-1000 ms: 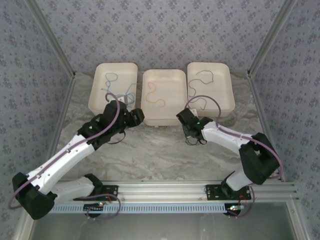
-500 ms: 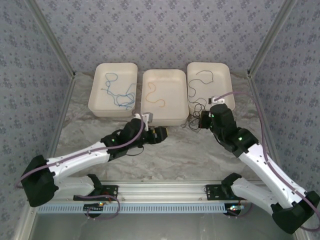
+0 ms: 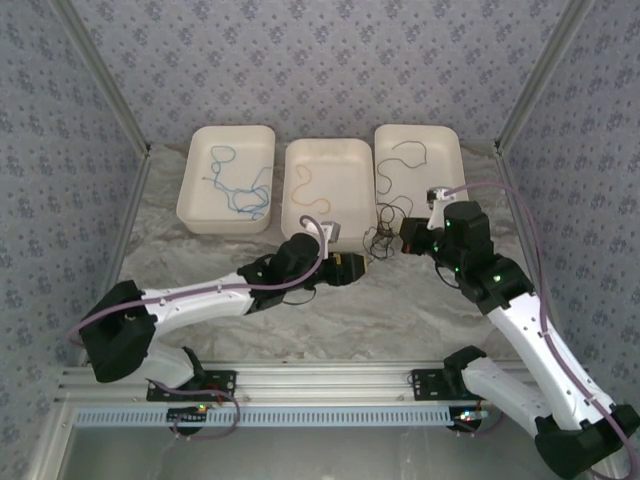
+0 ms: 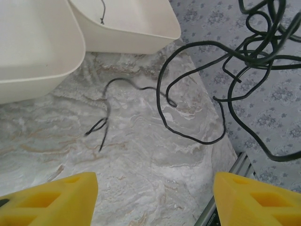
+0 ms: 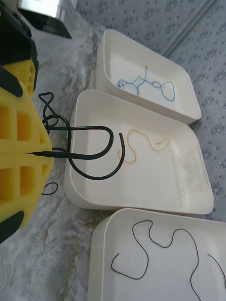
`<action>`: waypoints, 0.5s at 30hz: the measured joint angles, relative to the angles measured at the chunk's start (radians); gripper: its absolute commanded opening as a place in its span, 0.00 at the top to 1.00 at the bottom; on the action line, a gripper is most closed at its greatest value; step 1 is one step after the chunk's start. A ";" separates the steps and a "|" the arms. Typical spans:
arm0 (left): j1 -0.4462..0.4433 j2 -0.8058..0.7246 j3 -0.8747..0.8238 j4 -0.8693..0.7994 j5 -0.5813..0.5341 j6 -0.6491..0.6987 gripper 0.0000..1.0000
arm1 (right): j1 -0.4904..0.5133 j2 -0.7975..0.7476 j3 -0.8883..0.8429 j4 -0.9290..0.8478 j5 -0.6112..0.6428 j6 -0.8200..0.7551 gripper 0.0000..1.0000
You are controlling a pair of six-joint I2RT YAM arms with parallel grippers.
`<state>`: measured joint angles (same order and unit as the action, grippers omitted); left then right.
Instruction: Untangle the cables
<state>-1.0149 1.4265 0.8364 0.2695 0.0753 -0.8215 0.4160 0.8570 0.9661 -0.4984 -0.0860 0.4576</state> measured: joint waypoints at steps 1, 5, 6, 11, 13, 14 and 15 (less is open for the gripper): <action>0.000 0.009 0.005 0.013 0.006 0.008 0.36 | -0.015 0.000 0.004 0.000 -0.028 0.007 1.00; 0.000 0.033 0.011 0.053 0.015 0.021 0.37 | -0.063 0.000 0.008 0.000 -0.117 0.032 1.00; 0.000 0.040 0.013 0.063 0.015 0.022 0.37 | -0.073 0.000 0.008 0.000 -0.140 0.039 1.00; 0.007 0.071 0.019 0.118 0.028 0.025 0.41 | -0.123 0.000 0.007 0.003 -0.241 0.080 1.00; 0.012 0.081 0.023 0.140 0.035 0.025 0.46 | -0.145 0.000 0.003 0.017 -0.278 0.100 1.00; 0.014 0.086 0.027 0.146 0.037 0.025 0.48 | -0.153 0.000 0.001 0.023 -0.291 0.106 1.00; 0.015 0.090 0.034 0.151 0.038 0.023 0.52 | -0.162 0.000 -0.002 0.028 -0.306 0.116 1.00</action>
<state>-1.0000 1.5166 0.8700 0.4210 0.1131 -0.7986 0.2543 0.8570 0.9638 -0.4706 -0.3923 0.5732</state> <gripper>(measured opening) 0.528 0.051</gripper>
